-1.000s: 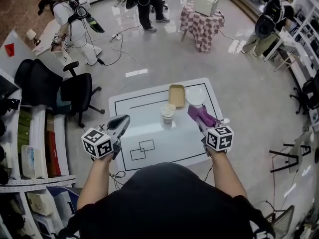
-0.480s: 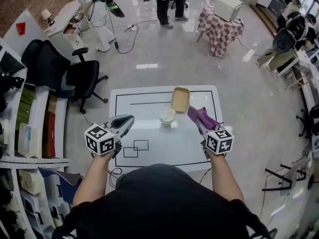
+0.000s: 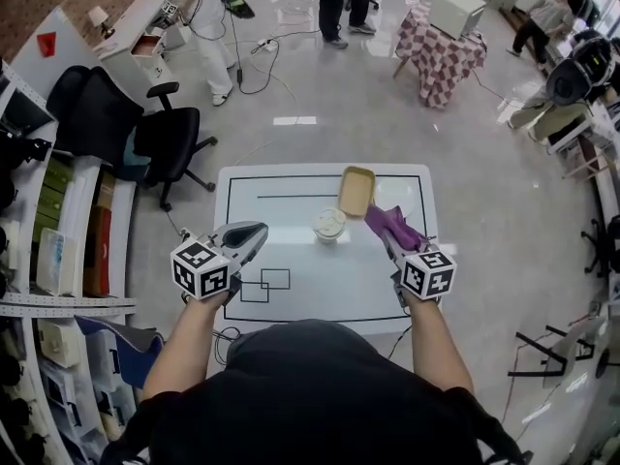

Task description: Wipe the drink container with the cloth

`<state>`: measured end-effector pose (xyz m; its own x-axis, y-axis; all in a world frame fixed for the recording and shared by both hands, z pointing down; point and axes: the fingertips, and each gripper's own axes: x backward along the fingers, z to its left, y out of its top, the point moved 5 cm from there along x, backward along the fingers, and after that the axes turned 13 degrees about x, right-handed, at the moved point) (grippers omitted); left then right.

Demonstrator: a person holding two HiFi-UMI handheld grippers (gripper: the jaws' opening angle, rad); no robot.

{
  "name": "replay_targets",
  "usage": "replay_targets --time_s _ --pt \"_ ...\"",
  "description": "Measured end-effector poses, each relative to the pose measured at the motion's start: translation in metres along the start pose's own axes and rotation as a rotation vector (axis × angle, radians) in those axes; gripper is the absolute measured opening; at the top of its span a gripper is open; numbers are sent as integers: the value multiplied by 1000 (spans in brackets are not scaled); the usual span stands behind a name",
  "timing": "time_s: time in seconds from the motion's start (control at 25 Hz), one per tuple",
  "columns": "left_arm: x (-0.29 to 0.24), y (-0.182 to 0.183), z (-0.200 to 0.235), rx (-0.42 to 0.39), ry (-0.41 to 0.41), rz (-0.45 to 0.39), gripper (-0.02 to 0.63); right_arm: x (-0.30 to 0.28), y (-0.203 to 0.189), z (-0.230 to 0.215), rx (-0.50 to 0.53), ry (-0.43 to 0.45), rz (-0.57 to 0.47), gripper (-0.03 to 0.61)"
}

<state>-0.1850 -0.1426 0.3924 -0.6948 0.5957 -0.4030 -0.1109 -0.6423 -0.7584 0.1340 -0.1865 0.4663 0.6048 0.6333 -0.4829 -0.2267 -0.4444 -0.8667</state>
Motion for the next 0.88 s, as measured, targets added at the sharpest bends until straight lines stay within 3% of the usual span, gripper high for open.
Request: replay_targets --time_s 0.56,0.88 --pt "-21 -9 29 10 -62 36 23 -19 -7 4 -13 -6 43 78" --pt "-51 -21 40 -78 -99 54 26 -30 -14 -2 -11 -3 59 78"
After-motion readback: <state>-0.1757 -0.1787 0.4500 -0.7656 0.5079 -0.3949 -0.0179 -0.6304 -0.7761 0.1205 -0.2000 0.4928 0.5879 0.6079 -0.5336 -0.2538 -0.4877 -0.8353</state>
